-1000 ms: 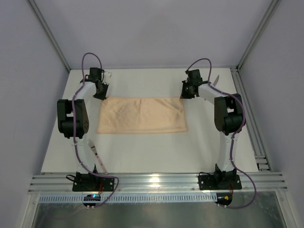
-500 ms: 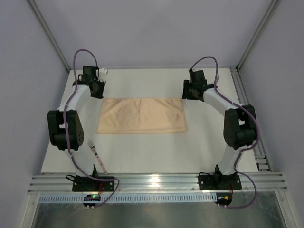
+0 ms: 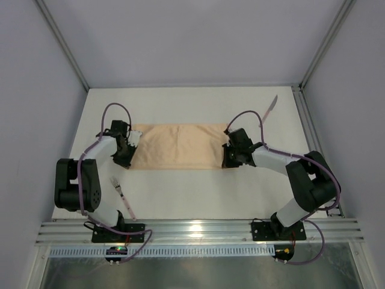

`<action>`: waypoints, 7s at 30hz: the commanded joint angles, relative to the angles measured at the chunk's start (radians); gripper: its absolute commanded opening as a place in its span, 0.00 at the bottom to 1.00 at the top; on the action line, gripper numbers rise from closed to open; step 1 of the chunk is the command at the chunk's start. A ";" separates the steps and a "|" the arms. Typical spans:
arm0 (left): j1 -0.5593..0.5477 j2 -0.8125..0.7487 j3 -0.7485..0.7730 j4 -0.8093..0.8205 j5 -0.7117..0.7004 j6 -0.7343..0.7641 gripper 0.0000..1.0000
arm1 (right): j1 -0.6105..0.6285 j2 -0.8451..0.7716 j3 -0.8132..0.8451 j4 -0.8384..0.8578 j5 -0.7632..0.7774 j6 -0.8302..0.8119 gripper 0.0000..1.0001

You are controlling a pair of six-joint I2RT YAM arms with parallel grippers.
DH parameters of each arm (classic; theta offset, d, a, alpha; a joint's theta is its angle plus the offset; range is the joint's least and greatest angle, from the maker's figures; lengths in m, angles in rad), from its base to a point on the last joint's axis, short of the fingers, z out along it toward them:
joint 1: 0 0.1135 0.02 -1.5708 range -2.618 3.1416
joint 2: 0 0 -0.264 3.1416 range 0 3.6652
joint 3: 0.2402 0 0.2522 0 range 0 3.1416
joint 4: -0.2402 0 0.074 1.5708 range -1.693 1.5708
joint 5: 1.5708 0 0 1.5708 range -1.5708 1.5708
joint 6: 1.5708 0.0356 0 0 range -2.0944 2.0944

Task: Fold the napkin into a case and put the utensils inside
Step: Pick up the rectangle-folded napkin from the center of the board, then fold the rectangle-folded napkin at the center of the board, then smooth out the square-folded napkin at the center of the board.

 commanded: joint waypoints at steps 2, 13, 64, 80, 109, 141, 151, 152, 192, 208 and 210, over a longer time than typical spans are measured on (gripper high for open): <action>0.001 0.026 -0.007 0.085 -0.095 0.003 0.08 | -0.009 -0.003 -0.071 0.096 0.025 0.057 0.04; 0.000 0.057 -0.057 0.119 -0.120 0.012 0.06 | -0.107 -0.081 -0.156 0.067 0.030 0.071 0.04; 0.001 -0.108 -0.081 0.093 0.069 0.021 0.10 | -0.213 -0.213 -0.277 0.179 0.085 0.385 0.04; 0.001 -0.030 -0.011 0.046 0.212 -0.017 0.17 | -0.301 -0.267 -0.098 -0.122 0.171 0.112 0.04; 0.001 0.132 0.037 0.011 0.206 -0.057 0.07 | 0.514 0.613 0.966 -0.119 0.051 -0.097 0.04; 0.021 0.135 0.045 0.008 0.222 -0.059 0.00 | 0.529 0.747 1.028 0.008 -0.134 0.005 0.04; 0.023 0.132 0.043 0.010 0.209 -0.059 0.00 | 0.531 0.679 0.943 0.056 -0.148 -0.008 0.08; 0.024 0.131 0.045 0.011 0.190 -0.059 0.00 | 0.531 0.681 0.943 0.053 -0.151 -0.008 0.14; -0.126 0.028 0.040 -0.062 0.070 -0.042 0.20 | 0.229 0.277 0.254 0.186 -0.117 0.164 0.41; -0.129 0.043 0.069 -0.124 0.176 -0.003 0.00 | 0.222 0.262 0.205 0.185 -0.094 0.190 0.29; -0.129 0.016 0.078 -0.138 0.192 0.000 0.00 | 0.224 0.254 0.203 0.182 -0.094 0.187 0.29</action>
